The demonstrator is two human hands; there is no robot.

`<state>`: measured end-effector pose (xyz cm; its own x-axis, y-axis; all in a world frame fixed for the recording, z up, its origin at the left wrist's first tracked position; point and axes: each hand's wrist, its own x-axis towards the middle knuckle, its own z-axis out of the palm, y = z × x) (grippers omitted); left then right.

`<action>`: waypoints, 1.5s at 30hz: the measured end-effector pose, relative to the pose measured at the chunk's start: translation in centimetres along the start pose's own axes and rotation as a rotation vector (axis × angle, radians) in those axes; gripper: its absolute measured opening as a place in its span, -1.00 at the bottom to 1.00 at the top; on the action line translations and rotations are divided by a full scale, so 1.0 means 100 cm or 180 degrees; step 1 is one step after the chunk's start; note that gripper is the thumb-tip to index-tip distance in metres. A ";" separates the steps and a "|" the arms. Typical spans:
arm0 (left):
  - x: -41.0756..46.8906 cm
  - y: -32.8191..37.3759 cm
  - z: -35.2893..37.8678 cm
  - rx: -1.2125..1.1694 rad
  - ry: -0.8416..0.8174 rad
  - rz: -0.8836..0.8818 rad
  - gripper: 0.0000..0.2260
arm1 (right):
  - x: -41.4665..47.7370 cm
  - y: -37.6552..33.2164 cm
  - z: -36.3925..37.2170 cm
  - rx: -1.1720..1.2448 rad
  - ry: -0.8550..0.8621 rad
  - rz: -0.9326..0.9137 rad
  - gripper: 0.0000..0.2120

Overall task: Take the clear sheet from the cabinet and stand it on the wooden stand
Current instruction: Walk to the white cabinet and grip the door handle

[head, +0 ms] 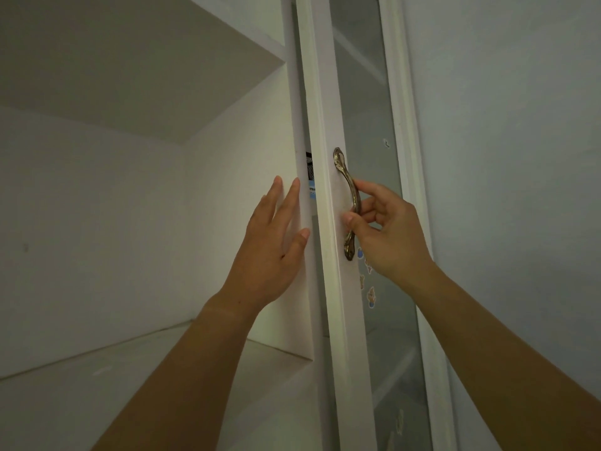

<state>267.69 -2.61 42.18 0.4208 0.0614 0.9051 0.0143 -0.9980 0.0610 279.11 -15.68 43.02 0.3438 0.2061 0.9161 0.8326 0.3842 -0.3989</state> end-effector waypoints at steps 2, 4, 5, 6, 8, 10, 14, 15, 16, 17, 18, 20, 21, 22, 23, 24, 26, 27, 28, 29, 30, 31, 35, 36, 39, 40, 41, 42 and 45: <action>0.000 0.001 0.000 0.0019 -0.0017 -0.0018 -0.48 | -0.001 0.000 -0.002 -0.0011 -0.0035 -0.0002 -0.59; -0.001 0.001 0.000 0.0037 -0.0009 -0.0008 -0.49 | -0.001 0.000 -0.005 -0.0022 -0.0057 -0.0013 -0.59; -0.001 0.001 0.000 0.0033 -0.0007 -0.0001 -0.49 | -0.001 -0.001 -0.006 -0.0030 -0.0063 -0.0008 -0.59; -0.001 0.001 0.000 0.0032 -0.0008 -0.0001 -0.49 | -0.001 -0.001 -0.006 -0.0027 -0.0064 0.0000 -0.59; 0.000 0.000 -0.001 0.0036 -0.0022 -0.0008 -0.49 | -0.001 0.000 -0.005 -0.0001 -0.0043 -0.0003 -0.60; 0.000 0.000 -0.001 0.0040 -0.0062 -0.0006 -0.49 | -0.001 0.001 -0.005 0.0003 -0.0014 -0.0006 -0.60; 0.001 -0.001 -0.002 0.0048 -0.0069 0.0017 -0.49 | 0.000 0.002 -0.007 -0.0076 -0.0043 -0.0061 -0.58; 0.001 -0.002 -0.002 0.0051 -0.0075 0.0011 -0.49 | 0.001 0.003 -0.007 -0.0076 -0.0039 -0.0076 -0.58; 0.001 -0.002 -0.003 0.0053 -0.0080 0.0007 -0.49 | 0.002 0.003 -0.007 -0.0078 -0.0040 -0.0088 -0.59; 0.000 -0.002 -0.003 0.0058 -0.0092 0.0009 -0.48 | 0.003 0.004 -0.007 -0.0071 -0.0044 -0.0092 -0.59; 0.000 -0.002 -0.002 0.0061 -0.0106 0.0021 -0.48 | 0.003 0.004 -0.006 -0.0056 -0.0040 -0.0086 -0.58; 0.000 -0.003 -0.002 0.0036 -0.0080 0.0046 -0.48 | 0.004 0.004 -0.003 -0.0016 -0.0026 -0.0098 -0.59; -0.001 -0.003 -0.002 0.0022 -0.0080 0.0044 -0.48 | 0.003 0.005 -0.002 0.0012 -0.0024 -0.0086 -0.59; -0.001 -0.003 -0.002 0.0018 -0.0080 0.0049 -0.48 | 0.002 0.004 -0.003 0.0040 -0.0025 -0.0071 -0.59; -0.001 -0.003 -0.002 0.0027 -0.0075 0.0059 -0.48 | 0.002 0.004 -0.005 0.0061 -0.0026 -0.0066 -0.59; -0.001 -0.003 -0.002 0.0049 -0.0082 0.0060 -0.48 | 0.002 0.004 -0.008 0.0066 -0.0041 -0.0053 -0.59; 0.000 -0.002 -0.002 0.0105 -0.0090 0.0036 -0.48 | 0.003 0.004 -0.014 0.0035 -0.0100 -0.0028 -0.59; 0.000 -0.001 -0.003 0.0109 -0.0079 0.0028 -0.48 | 0.004 0.003 -0.015 0.0015 -0.0130 -0.0035 -0.58; 0.000 -0.001 -0.003 0.0100 -0.0087 0.0030 -0.48 | 0.004 0.003 -0.016 0.0006 -0.0147 -0.0038 -0.58; -0.001 -0.001 -0.004 0.0085 -0.0113 0.0035 -0.48 | 0.002 0.002 -0.016 0.0024 -0.0141 -0.0033 -0.59; -0.001 -0.002 -0.005 0.0068 -0.0140 0.0031 -0.48 | 0.001 0.001 -0.018 0.0076 -0.0112 -0.0027 -0.60; -0.001 -0.002 -0.006 0.0056 -0.0160 0.0021 -0.49 | -0.001 0.000 -0.022 0.0145 -0.0062 -0.0024 -0.61; -0.002 0.002 -0.004 0.0056 -0.0101 -0.0039 -0.49 | -0.004 -0.007 -0.054 0.0196 -0.0122 -0.0024 -0.61; -0.002 0.003 -0.003 0.0022 -0.0089 -0.0052 -0.49 | -0.004 -0.008 -0.060 0.0156 -0.0190 -0.0018 -0.61; -0.002 0.006 -0.003 -0.0068 -0.0069 -0.0185 -0.46 | -0.004 -0.008 -0.064 0.0132 -0.0321 0.0029 -0.61; -0.001 0.007 -0.003 -0.0078 -0.0059 -0.0223 -0.45 | -0.004 -0.009 -0.064 0.0123 -0.0334 0.0049 -0.61; -0.001 0.008 -0.003 -0.0084 -0.0056 -0.0246 -0.44 | -0.004 -0.008 -0.064 0.0114 -0.0352 0.0060 -0.61; -0.001 0.009 -0.004 -0.0086 -0.0058 -0.0268 -0.44 | -0.004 -0.008 -0.063 0.0117 -0.0375 0.0076 -0.61; 0.001 0.016 -0.008 -0.0072 -0.0013 -0.0281 -0.41 | -0.004 -0.009 -0.065 0.0103 -0.0404 0.0110 -0.61</action>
<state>267.05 -4.17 42.72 0.4227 0.1490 0.8940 0.0310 -0.9882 0.1500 281.09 -21.99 43.28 0.3126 0.3312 0.8903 0.8061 0.4033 -0.4331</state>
